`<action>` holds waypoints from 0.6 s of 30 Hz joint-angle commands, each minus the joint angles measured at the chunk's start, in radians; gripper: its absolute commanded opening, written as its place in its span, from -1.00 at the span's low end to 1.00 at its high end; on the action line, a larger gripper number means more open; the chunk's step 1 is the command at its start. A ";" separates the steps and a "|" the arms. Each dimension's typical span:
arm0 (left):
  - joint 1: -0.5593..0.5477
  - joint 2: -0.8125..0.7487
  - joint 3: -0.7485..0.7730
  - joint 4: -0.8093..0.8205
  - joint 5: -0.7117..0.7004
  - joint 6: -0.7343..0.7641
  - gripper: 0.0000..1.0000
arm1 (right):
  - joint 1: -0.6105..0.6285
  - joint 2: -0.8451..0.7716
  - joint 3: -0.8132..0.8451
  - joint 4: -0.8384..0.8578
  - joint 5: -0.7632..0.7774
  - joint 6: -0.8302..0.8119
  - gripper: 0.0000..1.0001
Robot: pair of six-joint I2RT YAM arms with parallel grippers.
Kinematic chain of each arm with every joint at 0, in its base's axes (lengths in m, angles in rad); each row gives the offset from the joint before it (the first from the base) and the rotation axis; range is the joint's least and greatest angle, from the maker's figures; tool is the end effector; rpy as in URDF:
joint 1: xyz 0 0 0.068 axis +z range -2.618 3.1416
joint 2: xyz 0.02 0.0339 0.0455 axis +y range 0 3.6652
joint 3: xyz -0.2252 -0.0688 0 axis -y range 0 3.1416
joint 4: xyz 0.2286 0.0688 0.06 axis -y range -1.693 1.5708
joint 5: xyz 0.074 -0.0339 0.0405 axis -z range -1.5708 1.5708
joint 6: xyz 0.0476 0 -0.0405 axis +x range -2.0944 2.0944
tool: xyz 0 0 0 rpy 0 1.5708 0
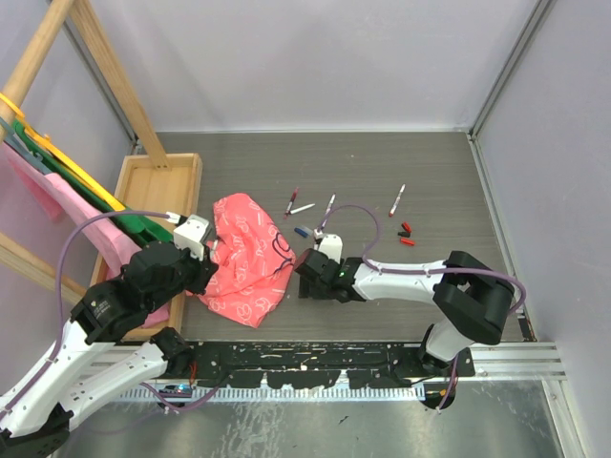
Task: Insert the pens into the pen caps
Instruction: Insert the pen cap onto the pen.
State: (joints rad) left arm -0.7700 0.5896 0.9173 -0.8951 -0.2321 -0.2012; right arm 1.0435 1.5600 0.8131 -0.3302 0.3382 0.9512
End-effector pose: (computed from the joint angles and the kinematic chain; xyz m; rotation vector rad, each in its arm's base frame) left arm 0.1020 -0.0836 0.3044 0.4678 2.0868 -0.3264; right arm 0.1558 0.2361 0.1227 -0.0081 2.5812 0.3070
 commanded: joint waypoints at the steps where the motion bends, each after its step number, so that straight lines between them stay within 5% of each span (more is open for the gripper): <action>1: 0.004 0.002 -0.001 0.030 0.000 0.001 -1.00 | 0.042 -0.016 0.007 -0.017 -0.001 0.033 0.33; 18: 0.004 0.000 -0.001 0.030 0.003 0.000 -1.00 | 0.009 0.099 0.082 0.019 0.002 -0.054 0.35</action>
State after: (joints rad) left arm -0.7700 0.5915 0.9127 -0.8951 -0.2321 -0.2012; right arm 1.0695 1.6226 0.8726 -0.3180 0.3363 0.9249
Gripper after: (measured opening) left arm 0.141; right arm 0.672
